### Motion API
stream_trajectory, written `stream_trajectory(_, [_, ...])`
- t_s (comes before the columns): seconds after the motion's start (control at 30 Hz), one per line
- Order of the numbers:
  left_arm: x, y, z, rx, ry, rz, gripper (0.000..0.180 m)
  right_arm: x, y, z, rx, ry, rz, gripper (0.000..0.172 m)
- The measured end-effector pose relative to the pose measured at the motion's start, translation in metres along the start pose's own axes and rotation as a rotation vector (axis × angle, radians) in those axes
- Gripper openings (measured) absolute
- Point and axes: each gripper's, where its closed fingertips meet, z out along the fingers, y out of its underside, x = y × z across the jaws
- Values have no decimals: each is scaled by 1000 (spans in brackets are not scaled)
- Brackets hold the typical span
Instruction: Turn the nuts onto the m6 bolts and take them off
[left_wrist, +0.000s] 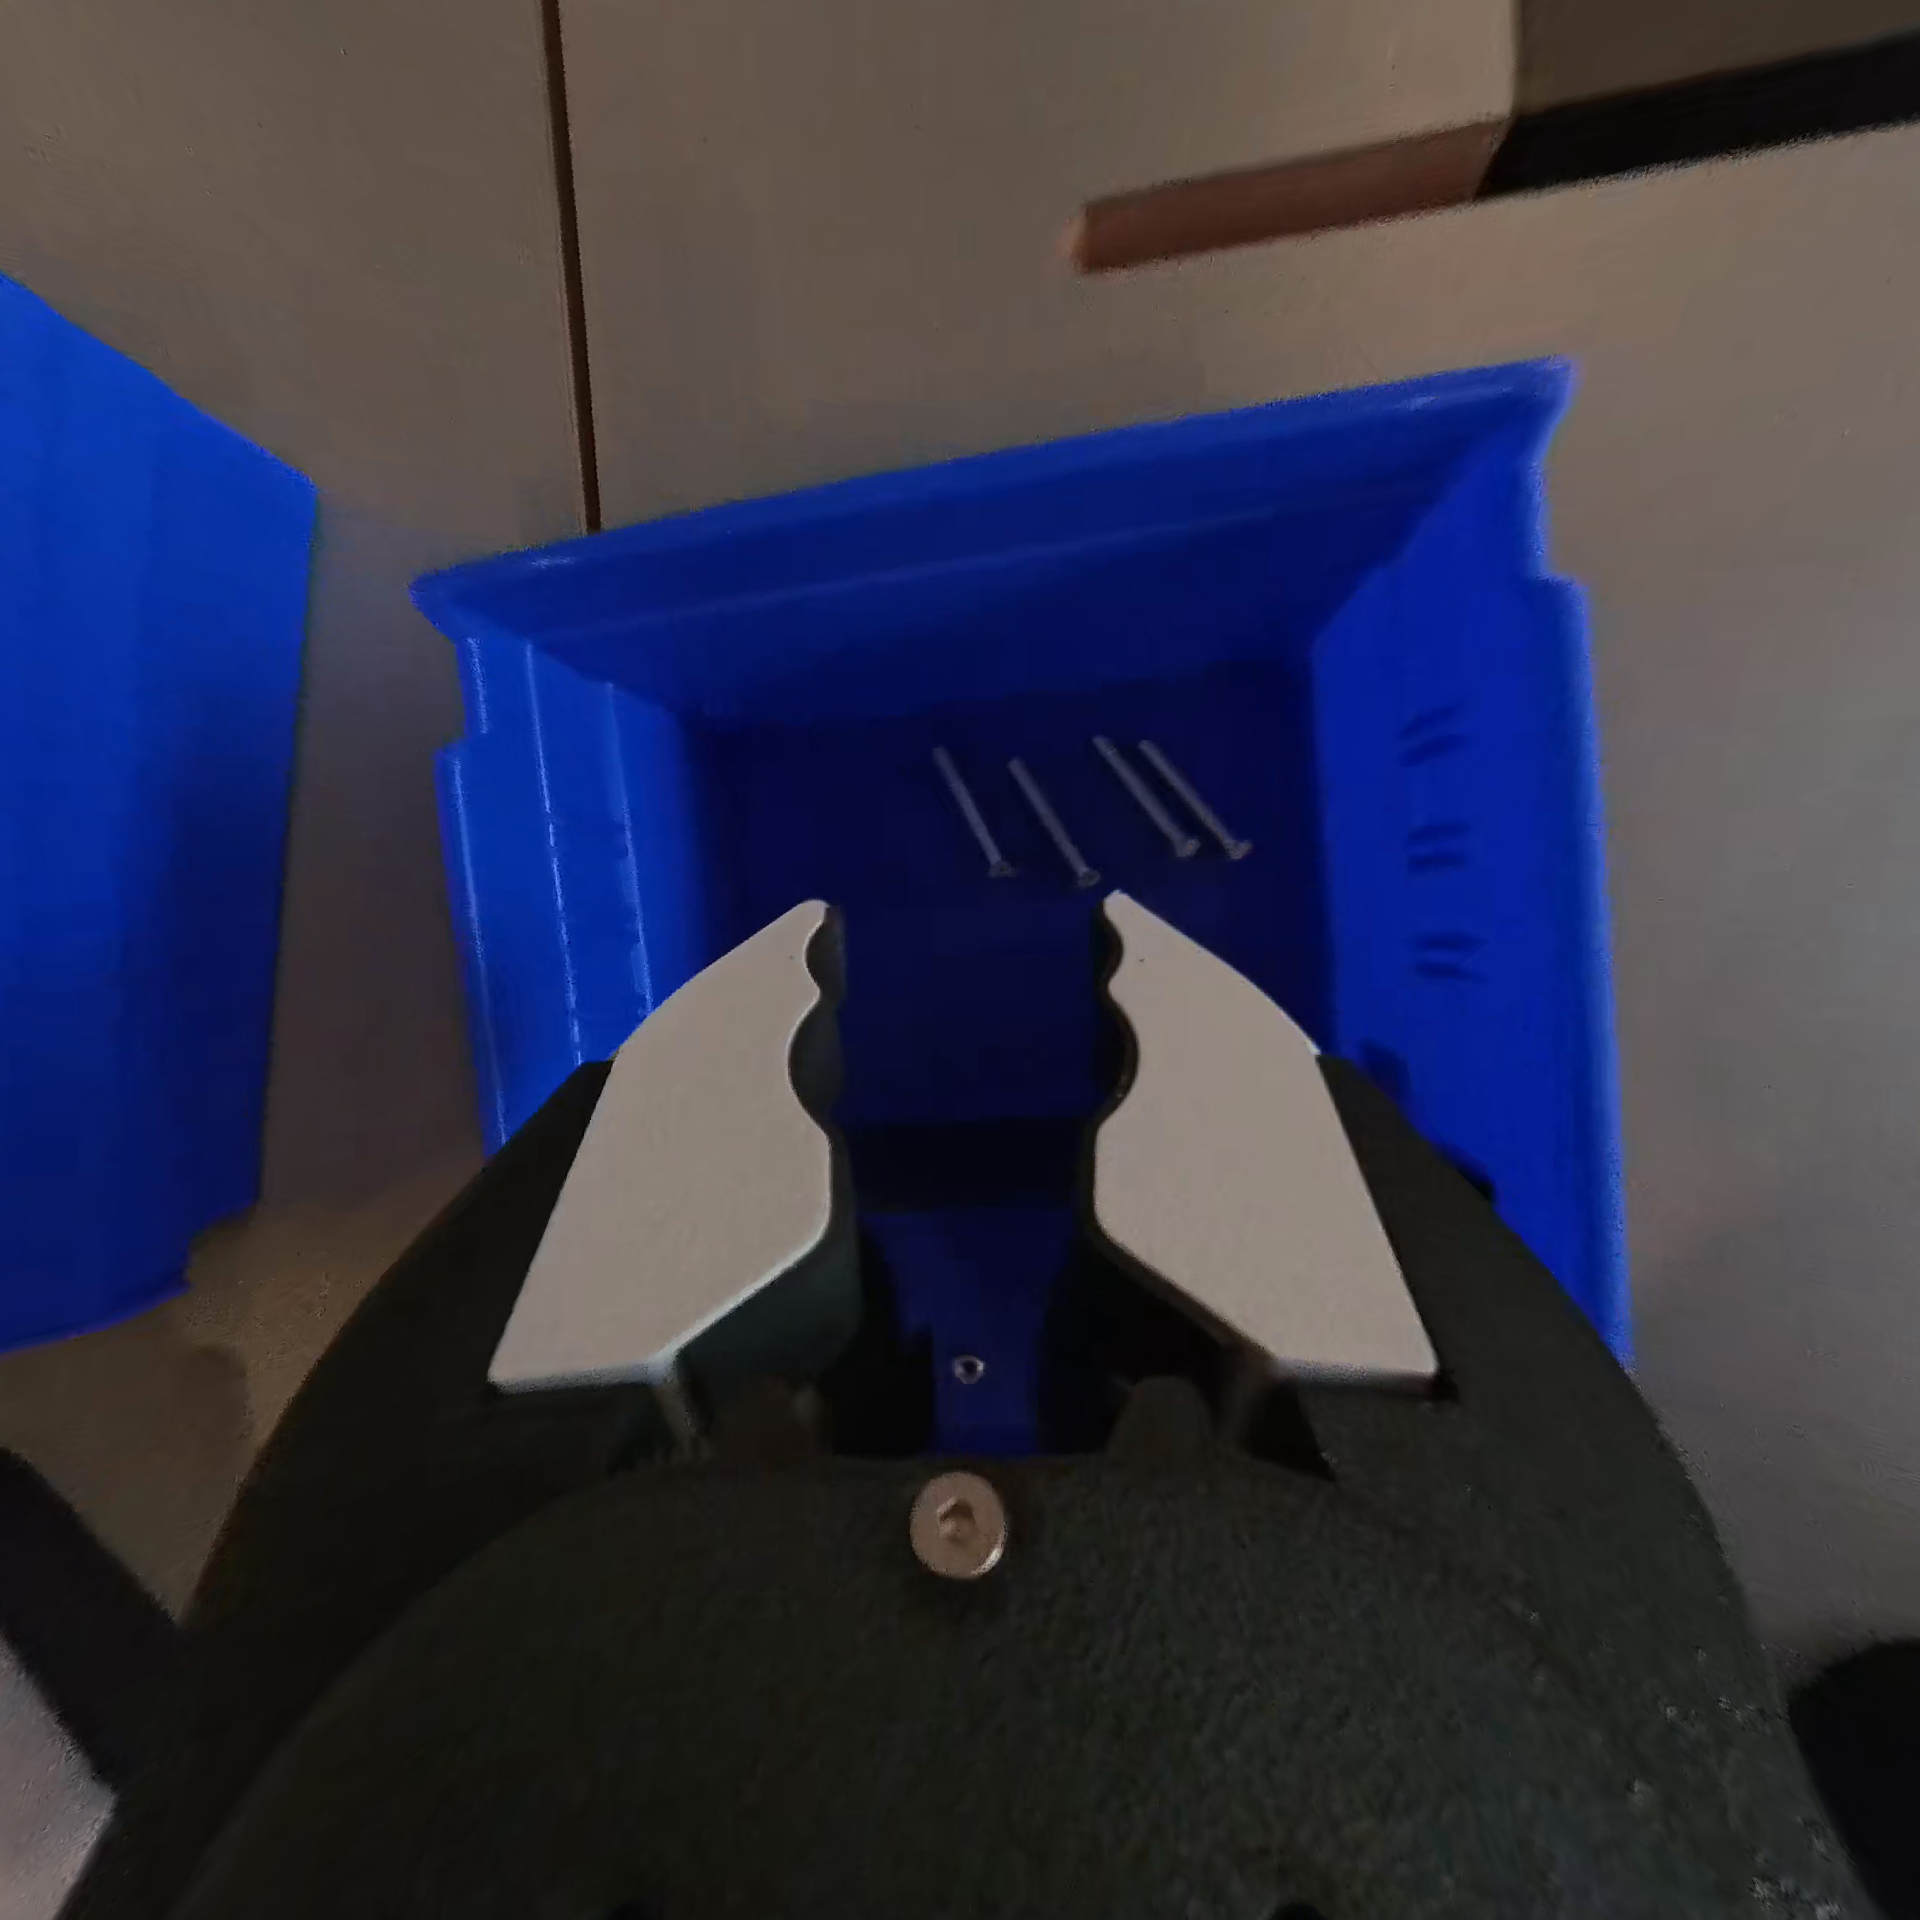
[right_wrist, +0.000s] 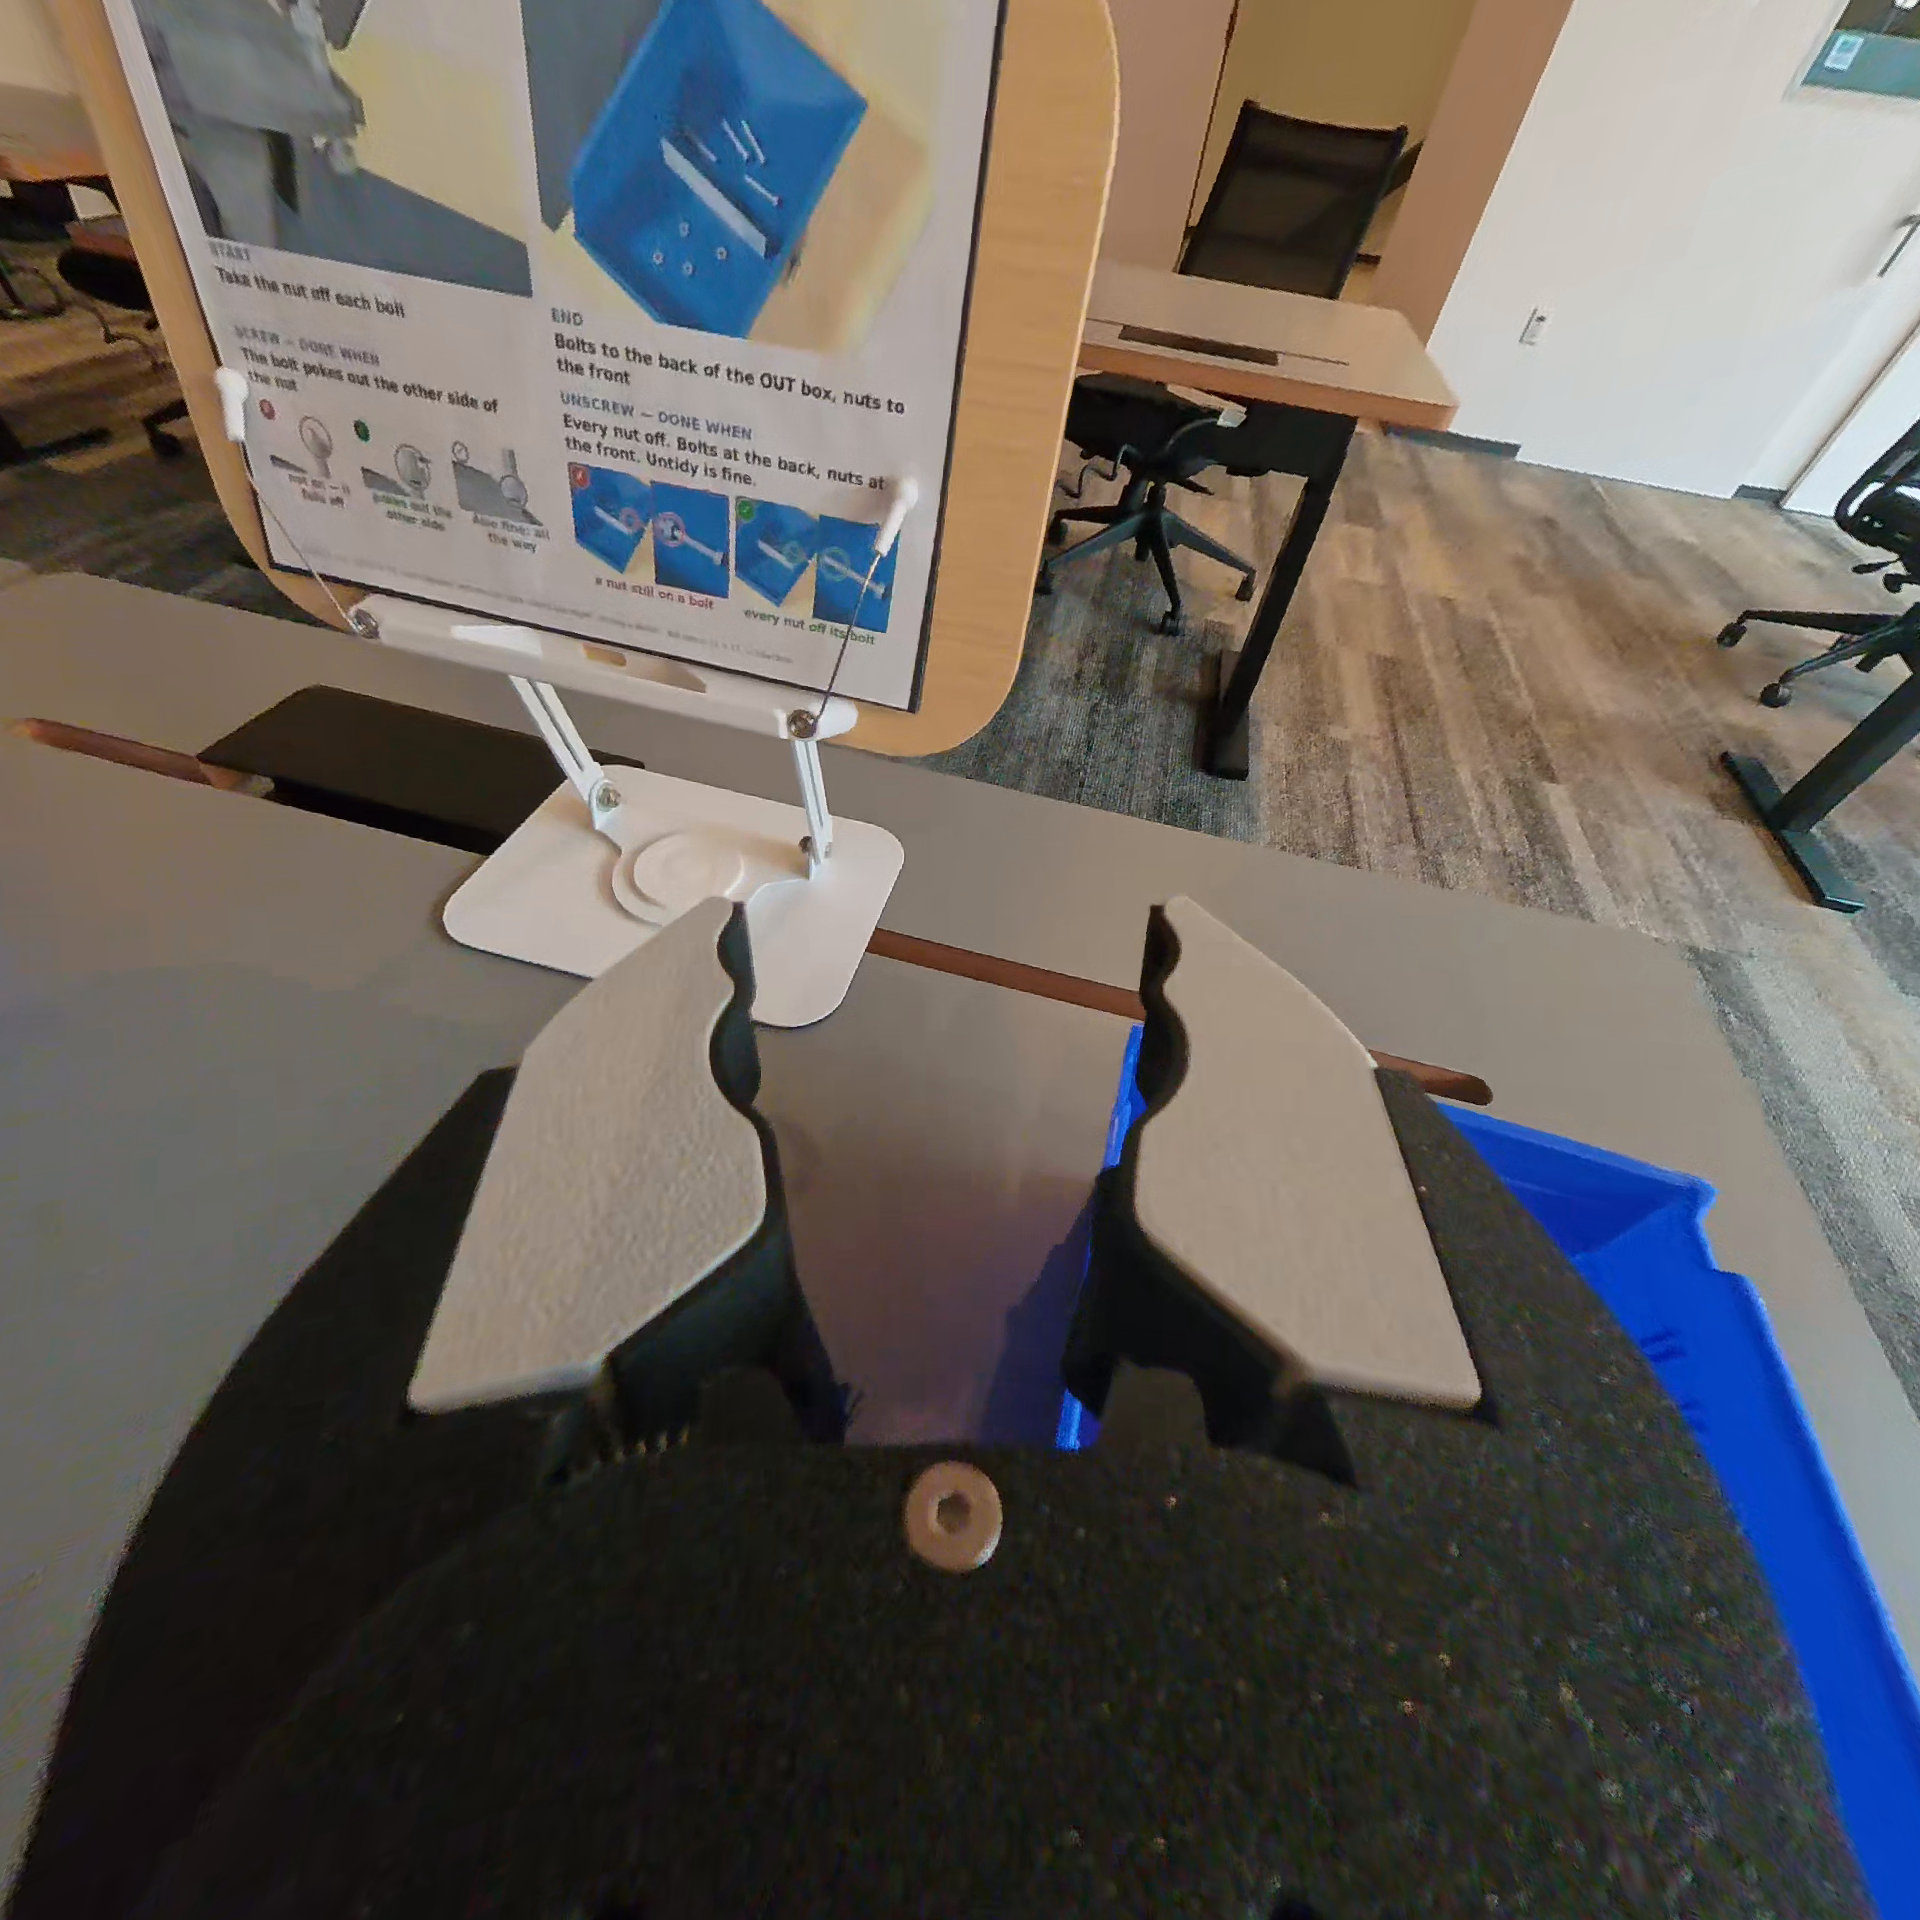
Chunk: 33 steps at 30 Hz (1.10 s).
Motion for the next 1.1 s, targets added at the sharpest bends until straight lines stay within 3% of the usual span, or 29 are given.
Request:
stream_trajectory(0.2, [-13,11,44,-165,31,-52,52,0,4,4,-20,8,-36,72])
stream_trajectory(0.53, [-7,22,72,-305,87,-55,37,-1,8,11,-39,25,-69,72])
stream_trajectory(1.1, [8,36,98,-374,153,-101,28,7,10,12,-48,60,-83,73])
